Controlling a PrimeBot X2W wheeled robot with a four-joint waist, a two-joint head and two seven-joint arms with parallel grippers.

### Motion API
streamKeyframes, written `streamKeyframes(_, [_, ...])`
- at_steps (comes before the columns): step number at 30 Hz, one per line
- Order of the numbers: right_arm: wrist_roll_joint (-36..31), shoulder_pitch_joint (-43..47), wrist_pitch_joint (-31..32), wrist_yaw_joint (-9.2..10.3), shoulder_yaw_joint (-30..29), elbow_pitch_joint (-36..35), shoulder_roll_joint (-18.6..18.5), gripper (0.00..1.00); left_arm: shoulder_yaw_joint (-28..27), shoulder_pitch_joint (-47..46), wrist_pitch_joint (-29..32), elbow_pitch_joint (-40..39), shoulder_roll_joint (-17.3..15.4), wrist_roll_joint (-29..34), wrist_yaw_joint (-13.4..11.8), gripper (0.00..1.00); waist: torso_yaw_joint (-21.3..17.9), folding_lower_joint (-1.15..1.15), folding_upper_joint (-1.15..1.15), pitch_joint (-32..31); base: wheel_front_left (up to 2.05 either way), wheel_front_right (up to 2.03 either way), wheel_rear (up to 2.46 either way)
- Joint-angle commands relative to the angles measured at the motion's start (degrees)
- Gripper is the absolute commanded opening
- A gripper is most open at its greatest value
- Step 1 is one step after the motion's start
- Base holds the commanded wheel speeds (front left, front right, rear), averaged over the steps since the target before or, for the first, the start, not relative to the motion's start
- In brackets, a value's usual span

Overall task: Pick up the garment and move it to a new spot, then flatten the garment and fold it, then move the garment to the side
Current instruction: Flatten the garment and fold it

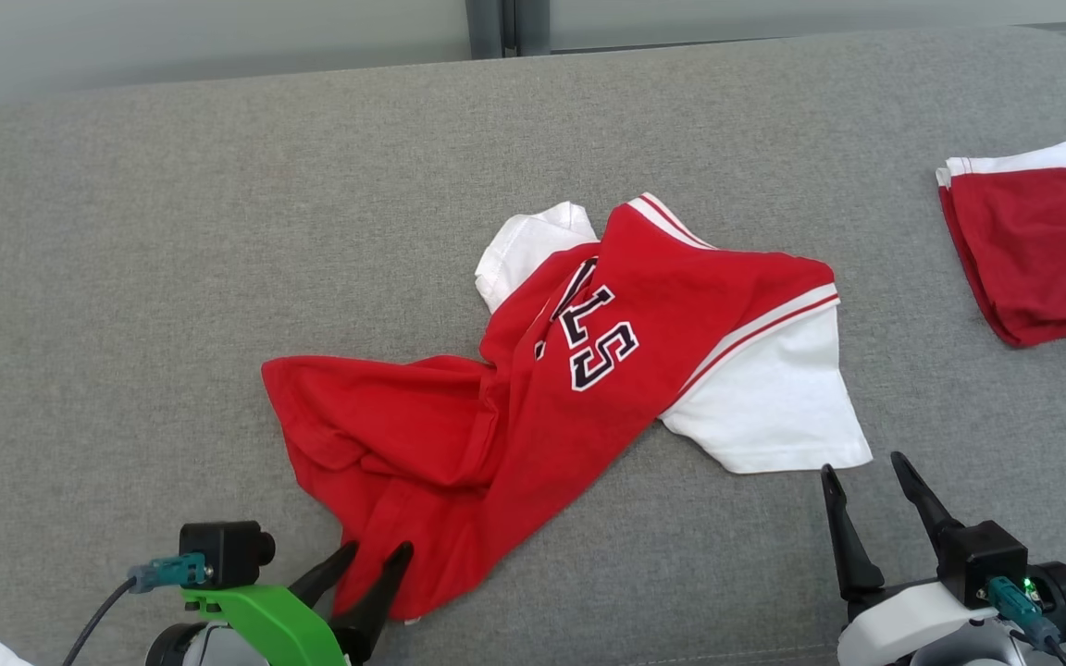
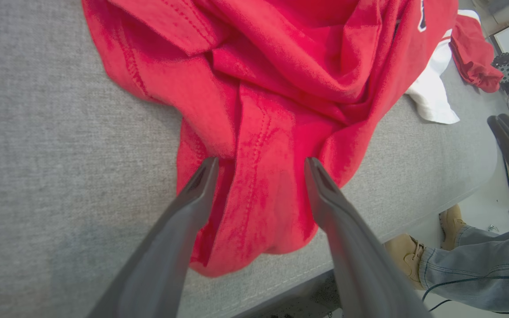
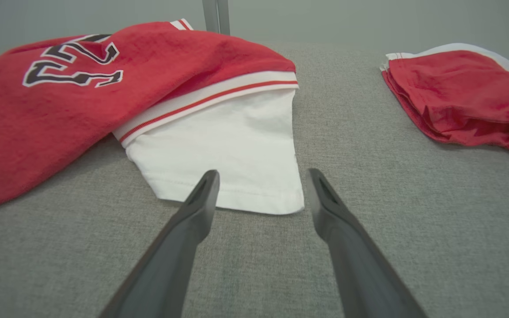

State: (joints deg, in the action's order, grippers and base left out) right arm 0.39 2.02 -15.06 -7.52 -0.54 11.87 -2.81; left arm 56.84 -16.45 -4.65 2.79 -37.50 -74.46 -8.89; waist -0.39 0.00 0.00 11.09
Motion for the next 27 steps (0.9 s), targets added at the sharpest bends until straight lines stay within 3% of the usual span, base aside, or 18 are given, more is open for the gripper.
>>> streamKeyframes(1, [0.03, 0.28, -0.14, 0.08, -0.12, 0.14, -0.18, 1.00, -0.33, -0.78, -0.34, -0.12, -0.19, 0.75, -0.30, 0.97, 0.05, 0.00, 0.00, -0.03, 0.00, 0.00, 0.00])
streamKeyframes(6, [0.06, 0.44, -0.14, 0.08, -0.04, 0.23, -0.17, 1.00, -0.30, -0.40, -0.44, -1.67, -0.84, 1.30, -1.58, 1.00, 0.18, 0.00, 0.00, -0.26, 0.00, 0.00, 0.00])
streamKeyframes(12, [0.23, 0.41, -0.14, 0.08, 0.11, 0.34, -0.18, 1.00, 0.21, -0.25, 0.35, -2.93, -1.44, 1.79, -2.34, 0.48, 0.26, 0.00, 0.00, -0.25, 0.00, 0.00, 0.00])
streamKeyframes(16, [0.41, 0.17, -0.14, 0.07, 0.25, 0.43, -0.18, 1.00, 0.32, -0.24, 0.44, -3.05, -1.23, 1.69, -2.49, 0.36, 0.04, 0.00, 0.00, -0.17, 0.00, 0.00, 0.00])
streamKeyframes(18, [0.49, 0.19, -0.14, 0.08, 0.30, 0.43, -0.17, 1.00, 0.40, -0.21, 0.61, -3.09, -1.28, 1.67, -2.45, 0.15, -0.14, 0.00, 0.00, -0.19, 0.00, 0.00, 0.00])
streamKeyframes(21, [0.63, 0.20, -0.14, 0.07, 0.20, 0.40, -0.17, 1.00, 0.50, -0.35, 0.91, -3.29, -1.50, 1.62, -2.26, 0.00, -0.33, 0.00, 0.00, -0.08, 0.00, 0.00, 0.00])
streamKeyframes(27, [0.84, 0.13, -0.14, 0.08, 0.04, 0.43, -0.18, 1.00, -0.56, -1.34, 1.13, -5.58, -2.77, 1.10, -2.03, 0.00, -0.59, 0.00, 0.00, -0.06, 0.00, 0.00, 0.00])
